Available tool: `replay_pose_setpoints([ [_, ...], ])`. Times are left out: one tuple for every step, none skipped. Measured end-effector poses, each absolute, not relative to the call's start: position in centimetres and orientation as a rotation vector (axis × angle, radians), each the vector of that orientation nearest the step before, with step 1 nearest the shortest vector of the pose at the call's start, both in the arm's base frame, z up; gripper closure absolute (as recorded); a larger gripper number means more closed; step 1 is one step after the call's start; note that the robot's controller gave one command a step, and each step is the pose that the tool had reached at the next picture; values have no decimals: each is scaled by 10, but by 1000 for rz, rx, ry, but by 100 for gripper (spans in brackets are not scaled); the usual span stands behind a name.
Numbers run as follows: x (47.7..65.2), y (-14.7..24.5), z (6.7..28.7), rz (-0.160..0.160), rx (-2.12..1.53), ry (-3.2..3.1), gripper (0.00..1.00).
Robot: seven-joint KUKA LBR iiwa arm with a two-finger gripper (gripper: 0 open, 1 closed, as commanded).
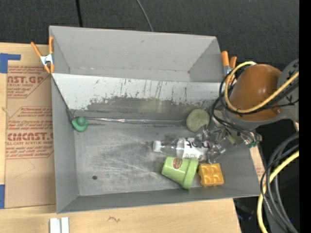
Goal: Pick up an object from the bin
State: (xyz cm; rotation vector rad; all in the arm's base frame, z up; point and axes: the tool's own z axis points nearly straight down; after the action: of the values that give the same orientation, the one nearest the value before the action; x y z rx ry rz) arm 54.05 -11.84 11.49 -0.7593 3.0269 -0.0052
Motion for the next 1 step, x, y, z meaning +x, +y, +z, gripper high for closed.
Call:
replay_pose_setpoints([
  [541, -118, 115, -6, -760, 3026, 100],
])
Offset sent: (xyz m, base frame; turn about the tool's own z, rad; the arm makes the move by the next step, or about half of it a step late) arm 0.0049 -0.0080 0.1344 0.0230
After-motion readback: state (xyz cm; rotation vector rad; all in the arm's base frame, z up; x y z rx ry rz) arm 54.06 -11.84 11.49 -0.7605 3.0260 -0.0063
